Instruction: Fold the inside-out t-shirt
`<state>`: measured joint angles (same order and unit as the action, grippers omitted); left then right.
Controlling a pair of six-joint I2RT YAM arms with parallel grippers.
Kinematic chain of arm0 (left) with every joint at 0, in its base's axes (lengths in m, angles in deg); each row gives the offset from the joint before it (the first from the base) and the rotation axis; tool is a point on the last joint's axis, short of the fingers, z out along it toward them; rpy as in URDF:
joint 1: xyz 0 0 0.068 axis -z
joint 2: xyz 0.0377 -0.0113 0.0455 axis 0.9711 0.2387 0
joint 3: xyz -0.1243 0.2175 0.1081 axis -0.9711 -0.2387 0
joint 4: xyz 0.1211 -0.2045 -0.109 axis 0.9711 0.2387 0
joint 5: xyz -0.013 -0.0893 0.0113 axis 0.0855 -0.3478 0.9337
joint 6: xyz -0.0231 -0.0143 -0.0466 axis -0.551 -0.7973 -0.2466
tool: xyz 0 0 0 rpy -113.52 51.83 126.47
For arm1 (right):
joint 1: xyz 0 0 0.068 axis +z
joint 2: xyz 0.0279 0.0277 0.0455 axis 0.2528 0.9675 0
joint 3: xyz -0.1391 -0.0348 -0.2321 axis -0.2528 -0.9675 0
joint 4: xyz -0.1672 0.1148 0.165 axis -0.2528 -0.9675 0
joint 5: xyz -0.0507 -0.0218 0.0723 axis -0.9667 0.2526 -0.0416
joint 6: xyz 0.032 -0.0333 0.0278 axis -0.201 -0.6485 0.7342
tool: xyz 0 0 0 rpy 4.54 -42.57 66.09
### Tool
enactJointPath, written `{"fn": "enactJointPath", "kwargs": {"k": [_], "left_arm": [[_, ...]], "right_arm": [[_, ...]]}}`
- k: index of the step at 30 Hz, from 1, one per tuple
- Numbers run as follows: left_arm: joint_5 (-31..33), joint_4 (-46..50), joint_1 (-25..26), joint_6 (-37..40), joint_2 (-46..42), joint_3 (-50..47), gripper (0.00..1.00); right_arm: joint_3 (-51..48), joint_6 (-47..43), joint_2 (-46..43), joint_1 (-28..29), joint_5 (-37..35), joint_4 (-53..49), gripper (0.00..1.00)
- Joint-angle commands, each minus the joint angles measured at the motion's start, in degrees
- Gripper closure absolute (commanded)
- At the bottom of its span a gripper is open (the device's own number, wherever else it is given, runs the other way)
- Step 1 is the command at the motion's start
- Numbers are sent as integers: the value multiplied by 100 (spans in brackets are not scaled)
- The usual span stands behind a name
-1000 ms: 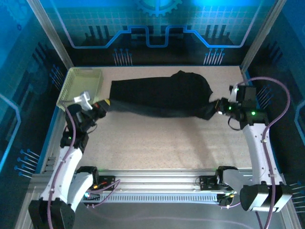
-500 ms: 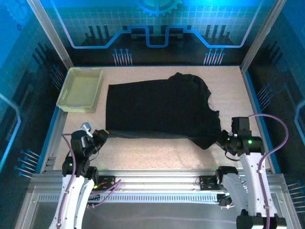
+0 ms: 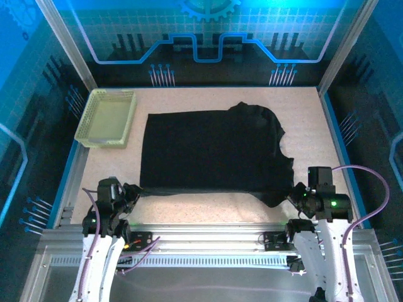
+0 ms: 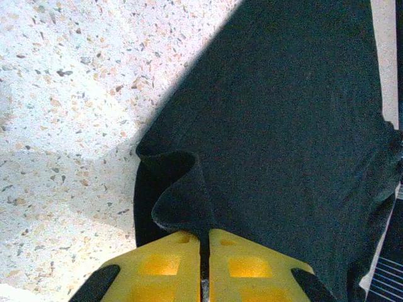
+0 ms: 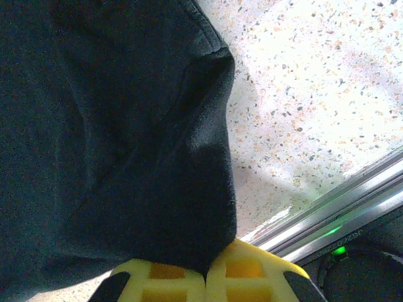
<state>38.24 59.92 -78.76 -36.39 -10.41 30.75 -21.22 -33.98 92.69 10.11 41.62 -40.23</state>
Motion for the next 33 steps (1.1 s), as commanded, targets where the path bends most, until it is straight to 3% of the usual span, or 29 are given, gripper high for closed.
{"fn": "enactJointPath", "kwargs": {"k": [1,4,10,21,29,33], "left_arm": [[-159,-496,-16,-36,17,-133,89],[-234,-1442,-17,238,568,-36,93],[-139,-2882,17,897,2916,957,100],[869,-3336,14,1497,5806,2810,100],[419,-3510,17,1627,7374,3614,98],[218,-3535,17,1660,7499,3712,100]], "right_arm": [[-15,-122,165,-45,-24,294,100],[360,-463,593,-47,-263,645,100],[1211,-1077,1900,-30,-531,1596,100],[2708,-1589,4799,276,-753,2561,100],[3341,-1628,5964,511,-1181,2730,100],[3593,-1725,6022,519,-1342,2568,100]]}}
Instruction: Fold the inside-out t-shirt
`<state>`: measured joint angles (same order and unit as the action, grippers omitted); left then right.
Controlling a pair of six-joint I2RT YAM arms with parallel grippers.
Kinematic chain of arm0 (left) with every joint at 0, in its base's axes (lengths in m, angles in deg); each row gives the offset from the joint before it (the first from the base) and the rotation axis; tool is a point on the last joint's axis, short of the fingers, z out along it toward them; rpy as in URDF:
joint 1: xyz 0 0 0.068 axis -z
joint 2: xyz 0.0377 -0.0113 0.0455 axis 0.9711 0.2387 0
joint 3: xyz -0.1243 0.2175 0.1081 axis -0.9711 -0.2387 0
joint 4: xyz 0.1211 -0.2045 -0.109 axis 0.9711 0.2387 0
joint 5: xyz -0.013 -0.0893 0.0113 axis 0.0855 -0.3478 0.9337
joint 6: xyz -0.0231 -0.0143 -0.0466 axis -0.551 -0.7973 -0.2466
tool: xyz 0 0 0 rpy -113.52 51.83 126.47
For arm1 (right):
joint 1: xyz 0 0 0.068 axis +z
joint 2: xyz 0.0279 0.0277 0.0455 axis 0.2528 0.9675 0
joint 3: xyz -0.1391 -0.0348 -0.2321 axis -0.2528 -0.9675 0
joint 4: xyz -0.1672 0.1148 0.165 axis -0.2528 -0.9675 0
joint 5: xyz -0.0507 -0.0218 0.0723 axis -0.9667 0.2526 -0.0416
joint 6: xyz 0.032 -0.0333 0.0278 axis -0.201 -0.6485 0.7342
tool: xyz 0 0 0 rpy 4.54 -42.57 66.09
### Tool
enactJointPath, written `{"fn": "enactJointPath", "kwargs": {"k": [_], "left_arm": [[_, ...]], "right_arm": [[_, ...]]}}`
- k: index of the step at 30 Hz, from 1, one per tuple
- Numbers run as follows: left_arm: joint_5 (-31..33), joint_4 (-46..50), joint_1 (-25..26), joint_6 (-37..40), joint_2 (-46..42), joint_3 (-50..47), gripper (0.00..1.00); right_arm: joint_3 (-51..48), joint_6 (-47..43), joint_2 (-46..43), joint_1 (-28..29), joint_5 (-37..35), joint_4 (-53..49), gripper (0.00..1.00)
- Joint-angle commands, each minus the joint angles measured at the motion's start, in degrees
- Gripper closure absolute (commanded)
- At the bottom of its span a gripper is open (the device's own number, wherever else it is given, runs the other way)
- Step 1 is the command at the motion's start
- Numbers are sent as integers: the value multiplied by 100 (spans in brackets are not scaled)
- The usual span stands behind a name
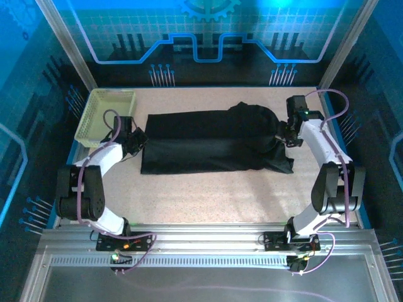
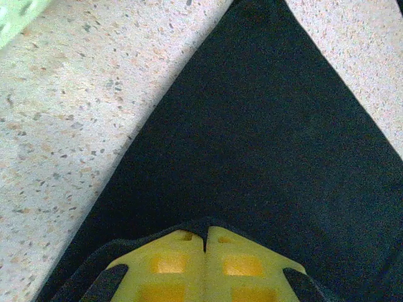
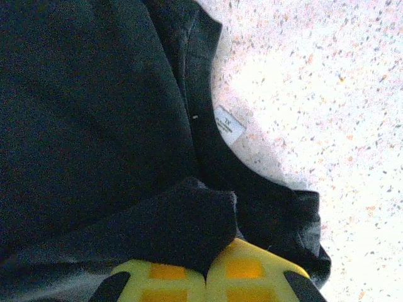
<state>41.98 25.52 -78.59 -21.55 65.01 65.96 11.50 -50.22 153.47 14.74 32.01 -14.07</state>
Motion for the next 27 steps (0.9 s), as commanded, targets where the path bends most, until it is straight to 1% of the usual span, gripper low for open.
{"fn": "enactJointPath", "kwargs": {"k": [1,4,9,12,15,17,20,23,25,27], "left_arm": [[-163,-92,-1,179,-160,145,100],[-101,13,-5,161,-810,-101,100],[86,553,15,-72,-2435,-905,100],[236,1146,34,-312,-3522,-1511,100],[254,1772,46,-687,-4688,-2110,100],[266,2326,55,-926,-5488,-2373,100],[254,3008,54,-1243,-6477,-2634,100],[284,3404,64,-1427,-7073,-2858,100],[241,3320,64,-1423,-7079,-3006,100],[118,2926,63,-1309,-6771,-3080,99]], "right_arm": [[312,-119,-148,43,-430,-95,100],[126,-146,-639,-31,-314,-216,100],[-753,-19,-1893,-62,-198,-568,100],[-1388,145,-2670,-71,-27,-807,100],[-1869,325,-3376,-81,55,-1127,100],[-2189,472,-3842,-68,180,-1316,100],[-2425,641,-4370,-58,166,-1666,100],[-2305,814,-4668,45,86,-1897,100],[-2317,830,-4701,35,-96,-1932,99],[-2363,811,-4614,30,-77,-1821,99]]}}
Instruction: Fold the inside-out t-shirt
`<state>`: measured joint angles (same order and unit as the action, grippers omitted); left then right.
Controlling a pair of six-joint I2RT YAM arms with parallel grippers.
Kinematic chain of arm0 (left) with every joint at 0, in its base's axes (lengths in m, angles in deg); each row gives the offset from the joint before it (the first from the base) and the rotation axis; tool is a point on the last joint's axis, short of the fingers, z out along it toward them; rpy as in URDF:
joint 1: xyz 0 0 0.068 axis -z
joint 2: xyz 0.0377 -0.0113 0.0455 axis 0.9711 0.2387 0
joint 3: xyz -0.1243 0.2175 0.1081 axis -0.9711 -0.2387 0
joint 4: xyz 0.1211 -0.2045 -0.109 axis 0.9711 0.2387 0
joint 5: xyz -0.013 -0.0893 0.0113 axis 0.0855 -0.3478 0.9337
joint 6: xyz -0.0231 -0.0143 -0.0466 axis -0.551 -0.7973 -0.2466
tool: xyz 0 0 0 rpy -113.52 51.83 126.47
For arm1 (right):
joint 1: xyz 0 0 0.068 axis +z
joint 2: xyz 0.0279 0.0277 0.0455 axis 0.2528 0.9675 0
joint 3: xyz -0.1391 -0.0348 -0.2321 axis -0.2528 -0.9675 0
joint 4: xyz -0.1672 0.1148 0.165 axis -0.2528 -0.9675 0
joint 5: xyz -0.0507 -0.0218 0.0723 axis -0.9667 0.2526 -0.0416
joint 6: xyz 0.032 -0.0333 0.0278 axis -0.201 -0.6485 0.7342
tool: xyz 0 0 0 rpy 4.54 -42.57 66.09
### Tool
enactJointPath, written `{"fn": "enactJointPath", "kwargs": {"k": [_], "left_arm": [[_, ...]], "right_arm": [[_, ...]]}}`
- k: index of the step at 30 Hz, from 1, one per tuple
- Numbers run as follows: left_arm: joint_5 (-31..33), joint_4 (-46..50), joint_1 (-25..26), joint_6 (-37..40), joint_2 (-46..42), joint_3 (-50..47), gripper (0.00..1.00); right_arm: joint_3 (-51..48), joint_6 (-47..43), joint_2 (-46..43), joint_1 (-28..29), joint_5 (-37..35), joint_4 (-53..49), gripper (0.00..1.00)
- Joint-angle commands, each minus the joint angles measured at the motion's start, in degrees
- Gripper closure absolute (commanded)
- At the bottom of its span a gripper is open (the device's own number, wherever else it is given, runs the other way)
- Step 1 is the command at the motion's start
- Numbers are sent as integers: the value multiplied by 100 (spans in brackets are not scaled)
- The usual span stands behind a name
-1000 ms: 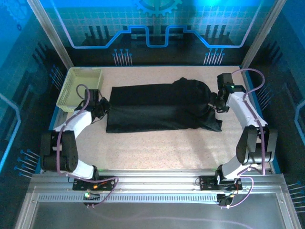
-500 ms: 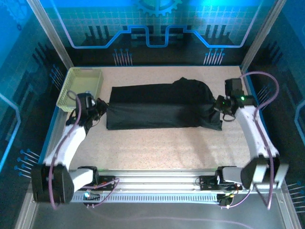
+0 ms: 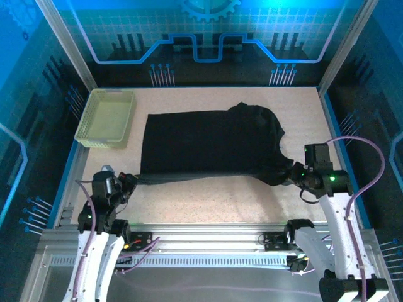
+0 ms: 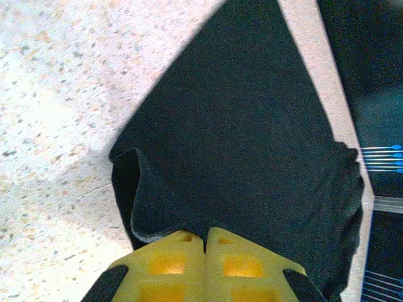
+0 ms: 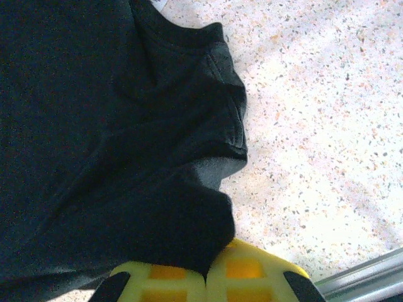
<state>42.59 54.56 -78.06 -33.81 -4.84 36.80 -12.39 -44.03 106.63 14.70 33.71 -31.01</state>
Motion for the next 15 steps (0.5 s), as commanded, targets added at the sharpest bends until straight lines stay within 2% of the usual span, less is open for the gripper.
{"fn": "enactJointPath", "kwargs": {"k": [1,7,15], "left_arm": [[3,-221,10,12,526,-151,99],[-136,-1217,68,602,2469,474,100],[197,-1781,187,1023,3872,1271,100]], "right_arm": [[-21,184,153,37,-183,-22,100],[124,-100,992,44,-311,549,100],[702,-483,2022,83,-618,990,100]]}}
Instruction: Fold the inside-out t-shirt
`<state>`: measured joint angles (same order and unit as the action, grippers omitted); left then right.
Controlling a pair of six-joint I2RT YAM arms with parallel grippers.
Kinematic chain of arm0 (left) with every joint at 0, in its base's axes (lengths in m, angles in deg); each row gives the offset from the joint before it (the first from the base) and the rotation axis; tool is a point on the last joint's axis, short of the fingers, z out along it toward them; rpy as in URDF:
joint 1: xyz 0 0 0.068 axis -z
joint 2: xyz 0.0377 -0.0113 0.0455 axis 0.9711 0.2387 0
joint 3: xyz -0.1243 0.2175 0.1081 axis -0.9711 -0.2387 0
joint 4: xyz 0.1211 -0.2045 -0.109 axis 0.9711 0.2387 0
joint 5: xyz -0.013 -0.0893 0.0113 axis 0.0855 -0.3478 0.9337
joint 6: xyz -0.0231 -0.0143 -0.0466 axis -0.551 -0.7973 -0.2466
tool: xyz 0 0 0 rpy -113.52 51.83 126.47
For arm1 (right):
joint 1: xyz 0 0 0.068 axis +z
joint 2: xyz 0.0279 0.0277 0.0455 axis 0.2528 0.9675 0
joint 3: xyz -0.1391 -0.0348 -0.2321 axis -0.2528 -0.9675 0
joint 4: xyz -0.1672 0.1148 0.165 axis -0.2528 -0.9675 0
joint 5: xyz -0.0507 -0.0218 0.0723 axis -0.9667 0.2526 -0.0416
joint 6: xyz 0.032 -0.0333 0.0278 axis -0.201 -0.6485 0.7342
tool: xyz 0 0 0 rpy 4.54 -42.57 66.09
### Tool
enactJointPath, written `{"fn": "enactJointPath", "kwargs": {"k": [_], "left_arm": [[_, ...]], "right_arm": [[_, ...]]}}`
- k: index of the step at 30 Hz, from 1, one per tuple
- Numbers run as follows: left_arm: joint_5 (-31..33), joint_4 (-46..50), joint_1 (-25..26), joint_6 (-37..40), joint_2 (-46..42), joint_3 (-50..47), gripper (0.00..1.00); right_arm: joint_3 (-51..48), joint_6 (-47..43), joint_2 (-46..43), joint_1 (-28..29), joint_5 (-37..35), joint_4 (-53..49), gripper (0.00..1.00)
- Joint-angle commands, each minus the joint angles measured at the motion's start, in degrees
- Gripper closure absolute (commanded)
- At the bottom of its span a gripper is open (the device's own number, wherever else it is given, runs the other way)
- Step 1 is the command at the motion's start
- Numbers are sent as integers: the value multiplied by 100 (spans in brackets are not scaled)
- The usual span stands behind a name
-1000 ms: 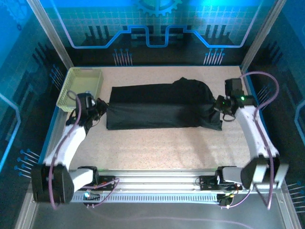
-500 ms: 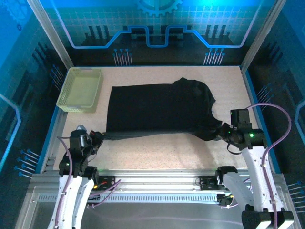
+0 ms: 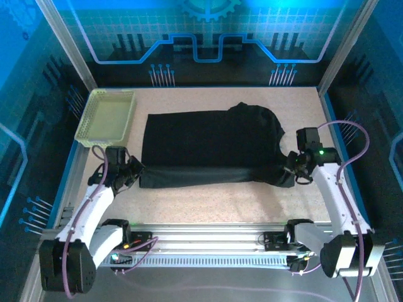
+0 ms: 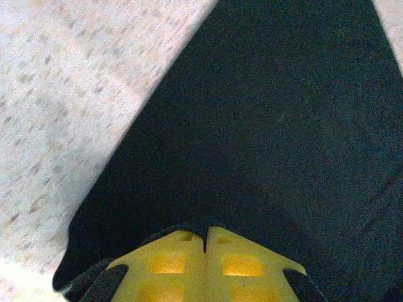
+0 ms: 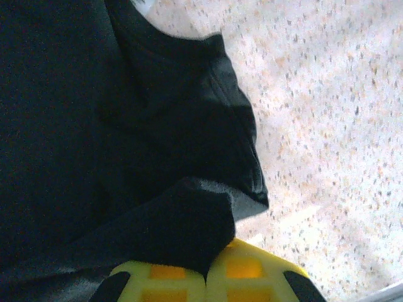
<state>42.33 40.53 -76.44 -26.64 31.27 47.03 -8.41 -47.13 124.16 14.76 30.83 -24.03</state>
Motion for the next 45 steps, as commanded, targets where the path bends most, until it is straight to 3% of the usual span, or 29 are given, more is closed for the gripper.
{"fn": "enactJointPath", "kwargs": {"k": [1,13,15,17,19,22,25,27,30,35,37,45], "left_arm": [[265,-440,25,342,449,330,100],[450,-828,51,517,2335,1177,100],[613,-791,60,446,2516,1258,88],[667,-802,53,464,2728,1375,80],[703,-692,60,509,2981,1589,63],[893,-243,54,591,3057,1954,36],[1397,265,103,592,2562,2071,27],[1584,381,263,608,2076,1969,24],[1440,336,806,653,1683,1836,24],[631,-403,1548,469,2139,1525,26],[478,-621,1632,371,2521,1446,28],[515,-853,1560,389,3459,1173,29]], "right_arm": [[386,-239,438,109,-385,343,100],[1346,-435,2166,365,-776,827,99],[1510,-468,2500,400,-794,872,98],[1699,-479,2838,445,-858,868,89],[1922,-471,3117,460,-975,805,67],[2122,-456,3160,454,-1235,684,48],[2161,-604,2840,500,-1370,601,36],[2121,-762,2582,604,-1400,533,35],[1756,-866,2199,844,-827,587,35],[822,-599,2031,1096,528,1210,39],[548,-481,2107,1104,595,1429,41],[-320,150,2684,-7,777,1877,49]]}}
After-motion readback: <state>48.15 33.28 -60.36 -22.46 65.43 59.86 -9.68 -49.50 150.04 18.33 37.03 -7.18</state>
